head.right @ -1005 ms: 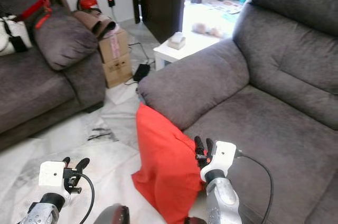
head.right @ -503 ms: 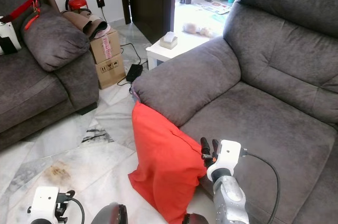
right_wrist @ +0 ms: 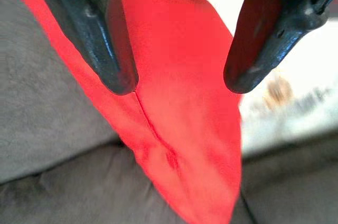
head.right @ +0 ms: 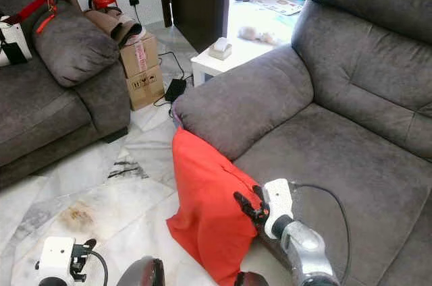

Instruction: Move the pillow to the sofa from floor

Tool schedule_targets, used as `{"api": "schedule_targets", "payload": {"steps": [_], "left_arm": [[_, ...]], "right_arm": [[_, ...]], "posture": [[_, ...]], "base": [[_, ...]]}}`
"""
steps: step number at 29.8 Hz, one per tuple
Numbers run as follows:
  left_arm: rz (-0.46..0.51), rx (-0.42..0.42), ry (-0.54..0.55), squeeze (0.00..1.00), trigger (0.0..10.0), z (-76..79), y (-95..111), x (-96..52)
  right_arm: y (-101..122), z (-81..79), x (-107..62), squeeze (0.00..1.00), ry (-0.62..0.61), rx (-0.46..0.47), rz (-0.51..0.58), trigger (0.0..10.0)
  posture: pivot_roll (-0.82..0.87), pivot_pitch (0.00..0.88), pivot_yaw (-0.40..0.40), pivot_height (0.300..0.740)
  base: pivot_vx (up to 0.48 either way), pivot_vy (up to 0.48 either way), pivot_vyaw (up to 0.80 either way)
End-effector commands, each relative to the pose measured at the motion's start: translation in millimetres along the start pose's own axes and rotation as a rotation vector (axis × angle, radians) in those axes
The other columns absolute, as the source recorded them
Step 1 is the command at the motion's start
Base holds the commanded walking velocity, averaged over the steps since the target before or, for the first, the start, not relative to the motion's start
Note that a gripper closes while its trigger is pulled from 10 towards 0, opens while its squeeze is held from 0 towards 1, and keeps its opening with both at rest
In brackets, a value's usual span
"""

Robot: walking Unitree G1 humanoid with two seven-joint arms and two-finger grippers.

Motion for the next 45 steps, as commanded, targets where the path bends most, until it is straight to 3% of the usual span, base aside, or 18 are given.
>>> {"api": "schedule_targets", "payload": {"steps": [1,12,24,36,37,45], "left_arm": [[-0.018,-0.007,-0.003,0.0,10.0,0.1,-5.7,-2.8],[-0.013,-0.011,-0.017,0.0,10.0,-1.6,-6.0,-2.5],[-0.01,-0.019,-0.032,0.0,10.0,2.3,-6.4,-1.7],[-0.006,-0.019,-0.033,0.0,10.0,1.5,-5.6,-2.0],[-0.006,-0.018,-0.034,0.0,10.0,1.4,-5.6,-2.0],[-0.006,-0.021,-0.04,0.0,10.0,2.1,-5.6,-2.7]], "right_arm": [[1.1,3.1,1.1,1.0,-0.015,-0.026,-0.01,10.0],[5.0,-7.8,11.3,1.0,0.039,-0.037,-0.023,10.0],[8.0,6.4,12.0,1.0,-0.024,-0.059,-0.055,10.0],[2.7,9.3,11.3,1.0,-0.06,-0.075,-0.098,10.0],[1.8,7.5,11.7,0.0,-0.049,-0.087,-0.105,10.0],[-0.2,6.4,12.4,0.0,-0.058,-0.093,-0.122,10.0]], "posture": [[0.07,0.134,0.018,0.618],[0.08,0.135,0.026,0.618],[0.08,0.136,0.024,0.618],[0.08,0.136,0.024,0.618],[0.09,0.138,0.026,0.618],[0.09,0.14,0.027,0.618]], "base": [[0.0,0.0,0.0],[0.0,0.0,0.0],[0.0,0.0,0.0],[0.0,0.0,0.0],[0.0,0.0,0.0],[0.0,0.0,0.0]]}}
Point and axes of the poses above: a point about 5 cm out from each wrist's last joint towards the gripper, its own x axis pointing out of the wrist towards the gripper, its own y axis along the axis of the wrist's last joint, z = x × y, the point moved 3 cm from there along x, pointing out of the wrist towards the gripper, and after that the axes turned 15 degrees about -x, right-handed, at the moved point
